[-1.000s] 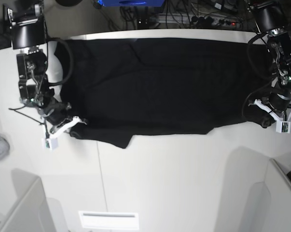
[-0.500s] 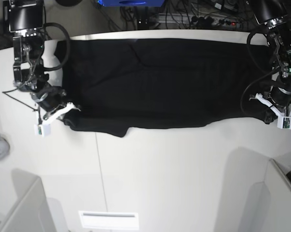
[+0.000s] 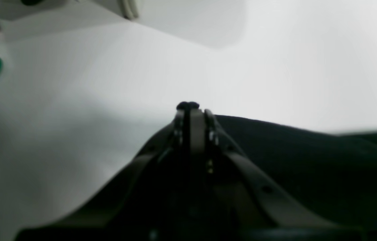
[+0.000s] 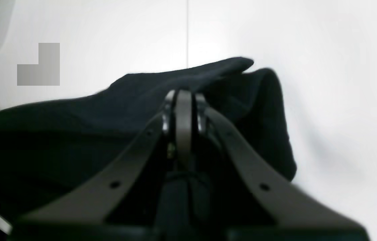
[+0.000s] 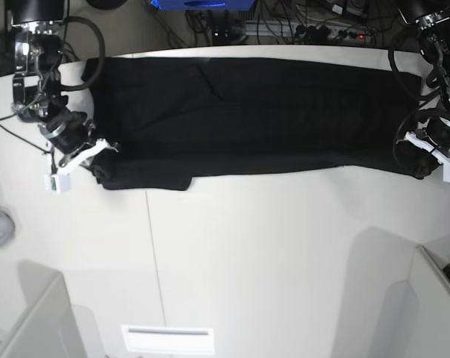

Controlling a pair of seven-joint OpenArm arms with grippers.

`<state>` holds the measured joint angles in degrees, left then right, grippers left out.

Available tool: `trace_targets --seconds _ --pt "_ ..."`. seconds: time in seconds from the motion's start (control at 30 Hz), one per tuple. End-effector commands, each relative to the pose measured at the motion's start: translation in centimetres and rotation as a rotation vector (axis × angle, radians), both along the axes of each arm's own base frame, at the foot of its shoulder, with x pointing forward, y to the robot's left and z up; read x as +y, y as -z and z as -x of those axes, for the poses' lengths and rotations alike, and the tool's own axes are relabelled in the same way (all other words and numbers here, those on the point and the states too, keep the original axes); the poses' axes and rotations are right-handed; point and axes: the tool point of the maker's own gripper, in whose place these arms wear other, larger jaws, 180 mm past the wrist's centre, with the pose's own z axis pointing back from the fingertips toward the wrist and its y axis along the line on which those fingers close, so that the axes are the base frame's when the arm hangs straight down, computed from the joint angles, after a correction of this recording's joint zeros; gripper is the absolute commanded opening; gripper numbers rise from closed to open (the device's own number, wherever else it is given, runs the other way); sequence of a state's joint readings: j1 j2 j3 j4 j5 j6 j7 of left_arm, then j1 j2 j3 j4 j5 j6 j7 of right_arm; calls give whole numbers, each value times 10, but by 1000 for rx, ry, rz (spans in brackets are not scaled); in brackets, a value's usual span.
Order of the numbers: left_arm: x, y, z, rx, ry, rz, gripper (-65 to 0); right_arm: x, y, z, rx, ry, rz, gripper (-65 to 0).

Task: Fold the T-shirt properly
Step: 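Lift both corners and fold them over toward the first edge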

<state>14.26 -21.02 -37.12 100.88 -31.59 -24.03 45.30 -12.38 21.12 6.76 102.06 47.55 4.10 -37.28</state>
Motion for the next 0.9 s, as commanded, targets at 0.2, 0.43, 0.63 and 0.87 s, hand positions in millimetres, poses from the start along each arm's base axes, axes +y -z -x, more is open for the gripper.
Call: trace_targets --seconds 0.2,0.43,0.63,0.87 --pt "3 -12 -1 -34 9 -19 -650 5 -18 7 -55 -24 7 -650" --pt "8 -18 -3 -38 14 -38 -650 5 -16 20 -39 -24 9 -650" --pt "8 -18 -3 -38 14 -38 -650 12 -18 27 -30 -34 -47 -650" --pt "3 -12 3 -10 60 -43 -650 16 -14 39 -4 -42 -59 -650"
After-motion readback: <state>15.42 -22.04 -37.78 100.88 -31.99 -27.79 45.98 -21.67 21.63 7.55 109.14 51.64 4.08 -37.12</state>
